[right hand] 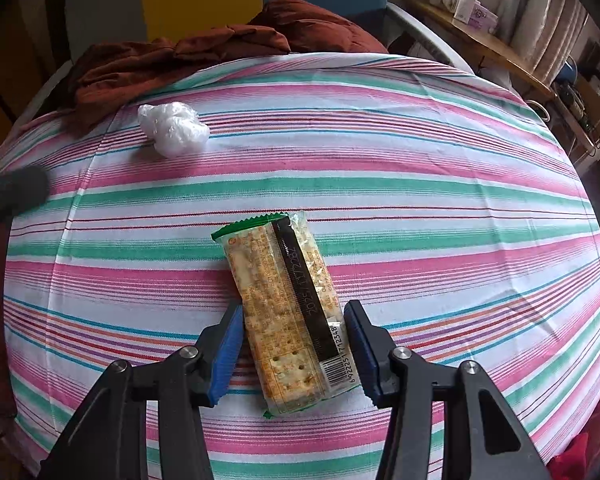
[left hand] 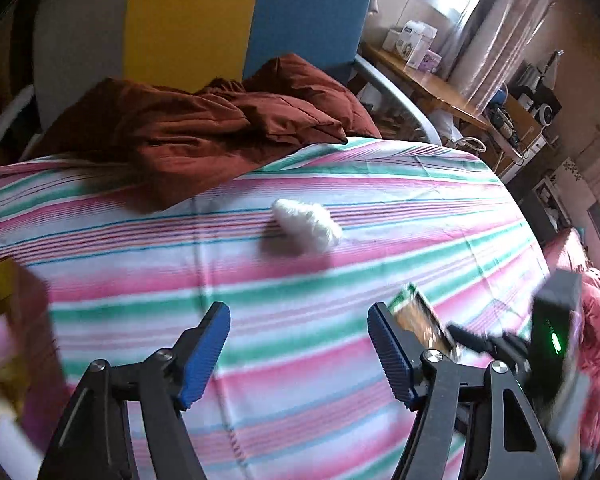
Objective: Organize objects
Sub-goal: 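Grasp the cracker bar with the right tool while the left tool grasps the wrapped bundle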
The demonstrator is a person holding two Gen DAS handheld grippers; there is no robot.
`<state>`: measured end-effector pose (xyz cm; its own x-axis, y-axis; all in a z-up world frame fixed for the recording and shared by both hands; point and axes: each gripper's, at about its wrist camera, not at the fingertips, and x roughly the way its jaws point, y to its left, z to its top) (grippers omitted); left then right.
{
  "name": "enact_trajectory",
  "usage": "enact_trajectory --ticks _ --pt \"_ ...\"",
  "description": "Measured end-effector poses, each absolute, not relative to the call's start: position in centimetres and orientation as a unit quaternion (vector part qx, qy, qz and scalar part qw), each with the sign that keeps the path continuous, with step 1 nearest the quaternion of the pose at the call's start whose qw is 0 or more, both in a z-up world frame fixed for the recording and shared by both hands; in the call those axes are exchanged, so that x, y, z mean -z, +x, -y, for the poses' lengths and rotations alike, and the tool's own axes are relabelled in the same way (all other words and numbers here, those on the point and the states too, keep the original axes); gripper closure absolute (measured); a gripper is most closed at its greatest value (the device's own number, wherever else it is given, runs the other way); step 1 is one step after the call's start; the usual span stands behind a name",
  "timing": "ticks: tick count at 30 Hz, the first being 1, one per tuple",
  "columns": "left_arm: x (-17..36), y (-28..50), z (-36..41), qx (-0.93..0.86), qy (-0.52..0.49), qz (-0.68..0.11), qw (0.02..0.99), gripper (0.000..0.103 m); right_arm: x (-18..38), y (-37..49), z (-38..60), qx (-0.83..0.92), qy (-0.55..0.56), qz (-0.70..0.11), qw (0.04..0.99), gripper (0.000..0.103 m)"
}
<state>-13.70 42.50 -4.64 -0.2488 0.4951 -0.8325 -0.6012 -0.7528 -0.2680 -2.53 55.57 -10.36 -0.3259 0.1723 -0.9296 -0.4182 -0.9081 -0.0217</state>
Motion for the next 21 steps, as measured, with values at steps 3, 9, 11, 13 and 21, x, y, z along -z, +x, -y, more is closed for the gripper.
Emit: enact_trajectory --ticks 3,9,11,13,21 --pt "6.4 -15.7 -44.6 -0.776 -0.531 -0.036 0.339 0.032 10.3 -2.5 -55.8 -0.807 -0.55 -0.115 0.182 0.052" --pt "9.4 -19.0 -47.1 -0.761 -0.569 0.004 0.311 0.032 10.3 -2.8 -56.2 -0.805 -0.552 -0.115 0.186 0.051" --pt "9.9 -19.8 -47.7 -0.761 -0.572 0.015 0.307 0.032 10.4 -3.1 -55.7 -0.804 -0.553 -0.113 0.188 0.051" --pt "9.9 -20.3 -48.3 -0.767 -0.564 0.019 0.306 0.032 10.4 -3.1 -55.5 -0.803 -0.555 -0.109 0.188 0.051" --pt "10.0 -19.5 -48.9 -0.77 -0.548 -0.024 0.327 0.063 10.6 -3.1 -55.3 -0.804 -0.558 -0.099 0.179 0.053"
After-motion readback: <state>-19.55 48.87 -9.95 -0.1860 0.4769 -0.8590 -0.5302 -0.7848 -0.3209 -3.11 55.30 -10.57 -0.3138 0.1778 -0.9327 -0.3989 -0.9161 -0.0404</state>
